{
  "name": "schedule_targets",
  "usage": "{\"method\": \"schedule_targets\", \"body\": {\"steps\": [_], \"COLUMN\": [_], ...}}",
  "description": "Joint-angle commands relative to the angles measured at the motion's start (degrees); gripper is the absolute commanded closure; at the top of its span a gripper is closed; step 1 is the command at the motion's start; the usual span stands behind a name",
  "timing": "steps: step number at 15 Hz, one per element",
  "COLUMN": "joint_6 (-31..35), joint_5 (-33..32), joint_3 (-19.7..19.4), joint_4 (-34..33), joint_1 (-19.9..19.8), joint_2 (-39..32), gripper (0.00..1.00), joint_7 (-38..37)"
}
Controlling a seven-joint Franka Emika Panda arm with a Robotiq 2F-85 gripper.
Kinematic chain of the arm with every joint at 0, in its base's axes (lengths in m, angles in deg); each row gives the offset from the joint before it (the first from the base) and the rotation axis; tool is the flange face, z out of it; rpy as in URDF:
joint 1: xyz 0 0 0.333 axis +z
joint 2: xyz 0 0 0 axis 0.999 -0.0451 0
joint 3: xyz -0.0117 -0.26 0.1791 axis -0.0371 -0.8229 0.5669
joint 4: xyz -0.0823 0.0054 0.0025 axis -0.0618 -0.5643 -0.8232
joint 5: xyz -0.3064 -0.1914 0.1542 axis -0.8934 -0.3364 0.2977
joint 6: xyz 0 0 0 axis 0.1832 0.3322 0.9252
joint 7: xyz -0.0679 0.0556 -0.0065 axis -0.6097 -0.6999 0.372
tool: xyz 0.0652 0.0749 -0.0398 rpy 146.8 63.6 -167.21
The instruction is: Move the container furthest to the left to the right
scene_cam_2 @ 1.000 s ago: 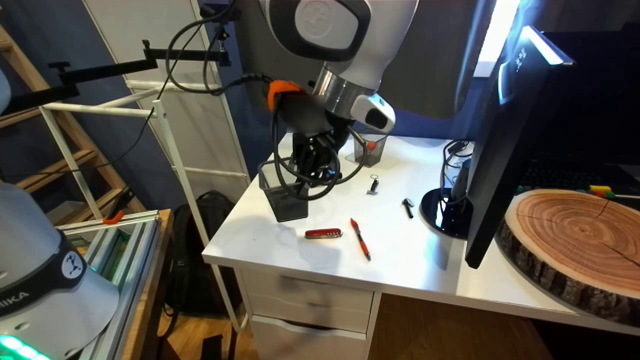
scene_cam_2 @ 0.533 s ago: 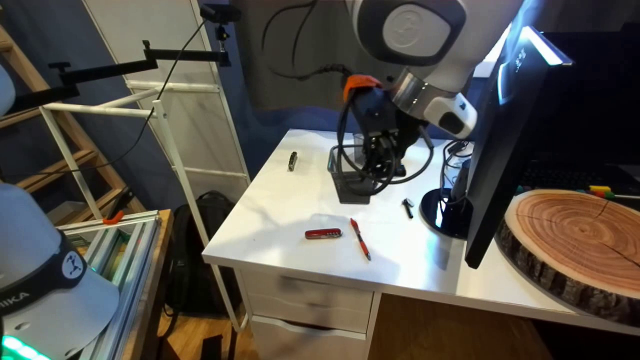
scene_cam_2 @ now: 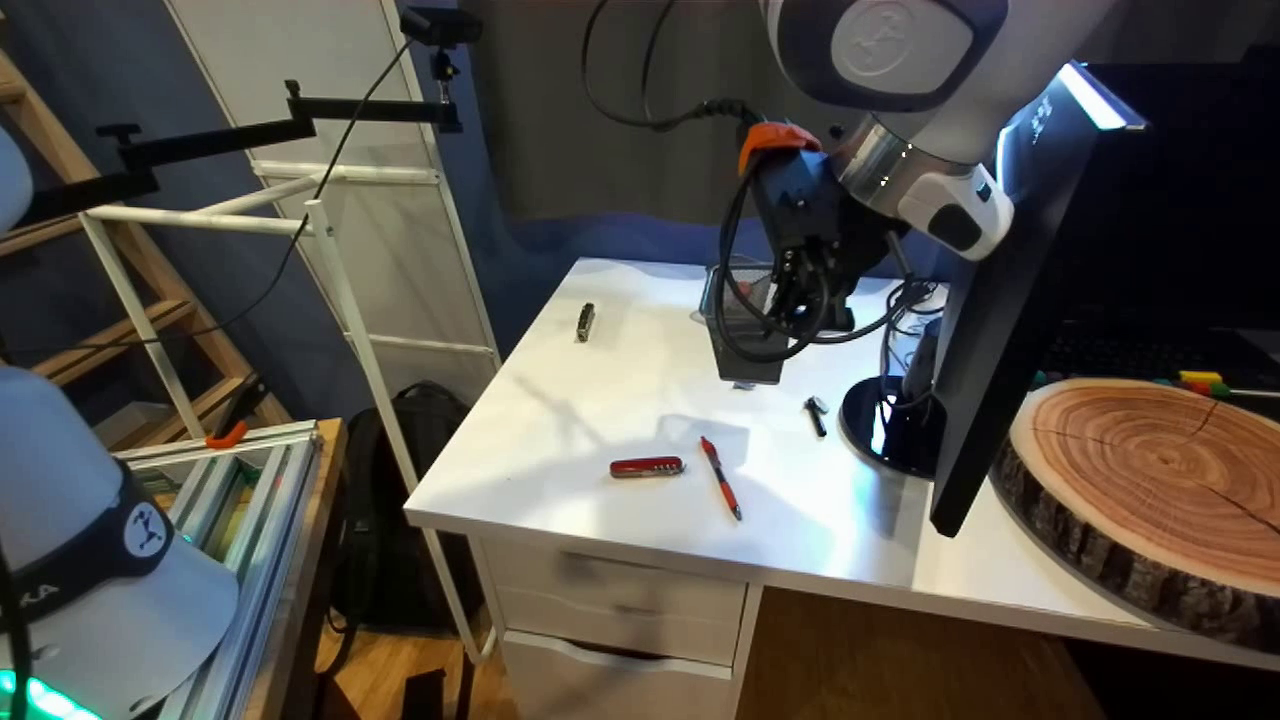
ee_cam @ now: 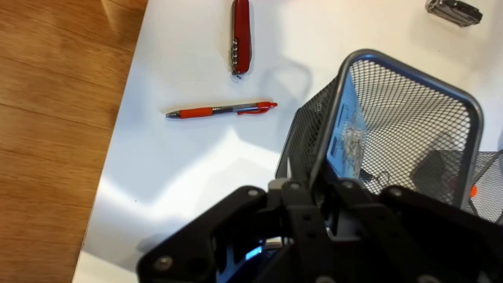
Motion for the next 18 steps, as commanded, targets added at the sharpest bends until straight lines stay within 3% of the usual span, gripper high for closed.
{"method": "schedule_targets", "body": {"steps": [1, 4, 5, 6, 7, 10, 13, 14, 16, 17, 18], "joint_6": [-1.0, -2.2, -1.3, 0.1, -0.2, -4.4, -7.7, -3.8, -5.1, -5.4, -3.7], "joint_5": [1.4, 0.1, -2.8, -4.0, -6.0, -8.1, -10.3, -8.8, -9.2, -9.3, -8.3], "joint_3": [1.2, 2.5, 1.7, -2.2, -0.9, -2.5, -2.4, -1.5, -1.6, -1.6, -1.3], "joint_4": [-3.4, -13.5, -16.6, -19.7, -22.8, -31.6, -39.8, -31.3, -35.3, -36.4, -37.1], "joint_1": [0.9, 4.2, 6.4, 10.4, 9.8, 11.8, 13.0, 11.7, 12.3, 12.4, 12.4], "joint_2": [-2.3, -9.0, -11.0, -13.6, -15.9, -22.5, -28.3, -23.5, -26.5, -27.2, -27.8], "gripper": [0.97, 0.97, 0.97, 0.97, 0.97, 0.97, 0.97, 0.90, 0.90, 0.97, 0.97], "joint_7": [-1.2, -9.0, -14.6, -19.2, -23.7, -34.4, -37.0, -33.9, -35.2, -35.5, -36.2]}}
